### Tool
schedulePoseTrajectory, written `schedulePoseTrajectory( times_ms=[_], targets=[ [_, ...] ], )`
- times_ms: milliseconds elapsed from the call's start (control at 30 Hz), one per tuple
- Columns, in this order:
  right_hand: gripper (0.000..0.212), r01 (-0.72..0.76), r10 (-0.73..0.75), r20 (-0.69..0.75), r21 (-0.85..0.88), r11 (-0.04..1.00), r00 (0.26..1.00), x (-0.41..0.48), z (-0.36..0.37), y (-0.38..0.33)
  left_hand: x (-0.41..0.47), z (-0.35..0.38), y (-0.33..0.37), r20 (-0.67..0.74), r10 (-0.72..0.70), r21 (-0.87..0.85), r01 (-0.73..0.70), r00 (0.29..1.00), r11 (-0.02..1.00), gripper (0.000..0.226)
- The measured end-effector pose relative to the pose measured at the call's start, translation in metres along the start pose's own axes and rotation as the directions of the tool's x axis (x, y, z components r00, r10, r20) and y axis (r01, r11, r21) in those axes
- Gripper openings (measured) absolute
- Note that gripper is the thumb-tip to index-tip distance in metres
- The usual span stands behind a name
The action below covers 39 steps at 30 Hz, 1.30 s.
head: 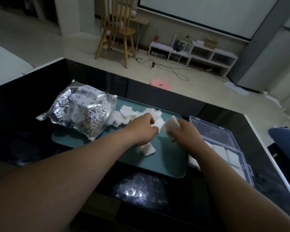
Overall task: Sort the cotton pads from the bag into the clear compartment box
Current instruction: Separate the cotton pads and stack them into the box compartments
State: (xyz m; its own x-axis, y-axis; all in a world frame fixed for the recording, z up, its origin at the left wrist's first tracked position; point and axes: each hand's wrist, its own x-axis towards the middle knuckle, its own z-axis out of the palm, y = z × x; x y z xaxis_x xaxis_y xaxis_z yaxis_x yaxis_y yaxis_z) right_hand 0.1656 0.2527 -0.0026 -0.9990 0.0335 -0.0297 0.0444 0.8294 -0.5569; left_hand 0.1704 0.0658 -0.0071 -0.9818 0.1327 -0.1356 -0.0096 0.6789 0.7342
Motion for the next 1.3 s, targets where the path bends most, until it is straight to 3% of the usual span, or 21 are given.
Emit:
schedulePoseTrajectory(
  times_ms=[67, 167, 267, 433, 600, 700, 800, 933, 1033, 1133, 1233, 1300],
  targets=[
    [0.019, 0.036, -0.035, -0.034, 0.032, 0.999, 0.999, -0.012, -0.004, -0.007, -0.008, 0.006, 0.009, 0.096, -0.054, -0.349, 0.084, 0.994, 0.933, 0.068],
    [0.012, 0.173, -0.176, -0.032, -0.073, 0.982, 0.984, -0.025, 0.000, -0.023, -0.021, 0.018, 0.030, 0.258, -0.002, -0.710, 0.191, 0.966, 0.678, 0.057],
    [0.011, 0.230, -0.230, -0.037, 0.000, 0.973, 0.973, -0.035, 0.002, -0.035, -0.019, 0.016, 0.037, 0.221, 0.018, -0.847, 0.183, 0.975, 0.499, 0.019],
    [0.047, 0.347, -0.360, 0.086, 0.137, 0.928, 0.929, -0.042, -0.011, -0.033, -0.021, -0.007, 0.021, 0.356, 0.037, -0.886, 0.325, 0.934, 0.331, 0.036],
    [0.046, 0.351, -0.360, 0.067, 0.117, 0.929, 0.931, -0.040, -0.010, -0.027, -0.027, -0.015, 0.005, 0.449, 0.145, -0.861, 0.384, 0.882, 0.334, 0.039],
    [0.051, 0.416, -0.426, 0.069, 0.122, 0.901, 0.902, -0.039, -0.003, -0.030, -0.028, -0.016, 0.001, 0.406, 0.110, -0.866, 0.343, 0.907, 0.365, 0.029],
    [0.039, 0.461, -0.472, 0.058, 0.139, 0.877, 0.880, -0.035, 0.002, -0.032, -0.026, -0.016, -0.003, 0.400, 0.067, -0.865, 0.352, 0.914, 0.357, 0.026],
    [0.028, 0.456, -0.468, 0.048, 0.158, 0.876, 0.882, -0.029, 0.008, -0.036, -0.028, -0.015, -0.004, 0.427, 0.074, -0.831, 0.358, 0.901, 0.426, 0.029],
    [0.024, 0.385, -0.393, 0.010, 0.171, 0.907, 0.920, -0.023, 0.009, -0.037, -0.018, -0.015, -0.006, 0.271, -0.105, -0.891, 0.290, 0.957, 0.350, 0.010],
    [0.015, 0.233, -0.224, -0.092, 0.097, 0.968, 0.970, -0.005, 0.008, -0.025, -0.004, -0.019, -0.021, 0.186, -0.358, -0.926, 0.286, 0.915, 0.248, 0.011],
    [0.025, 0.121, -0.118, -0.108, 0.022, 0.992, 0.987, 0.011, 0.014, -0.011, 0.000, -0.020, -0.028, 0.156, -0.419, -0.890, 0.311, 0.894, 0.333, 0.012],
    [0.034, 0.121, -0.121, -0.090, -0.011, 0.993, 0.989, 0.017, 0.022, -0.007, 0.002, -0.018, -0.028, 0.135, -0.424, -0.876, 0.308, 0.895, 0.371, 0.019]
  ],
)
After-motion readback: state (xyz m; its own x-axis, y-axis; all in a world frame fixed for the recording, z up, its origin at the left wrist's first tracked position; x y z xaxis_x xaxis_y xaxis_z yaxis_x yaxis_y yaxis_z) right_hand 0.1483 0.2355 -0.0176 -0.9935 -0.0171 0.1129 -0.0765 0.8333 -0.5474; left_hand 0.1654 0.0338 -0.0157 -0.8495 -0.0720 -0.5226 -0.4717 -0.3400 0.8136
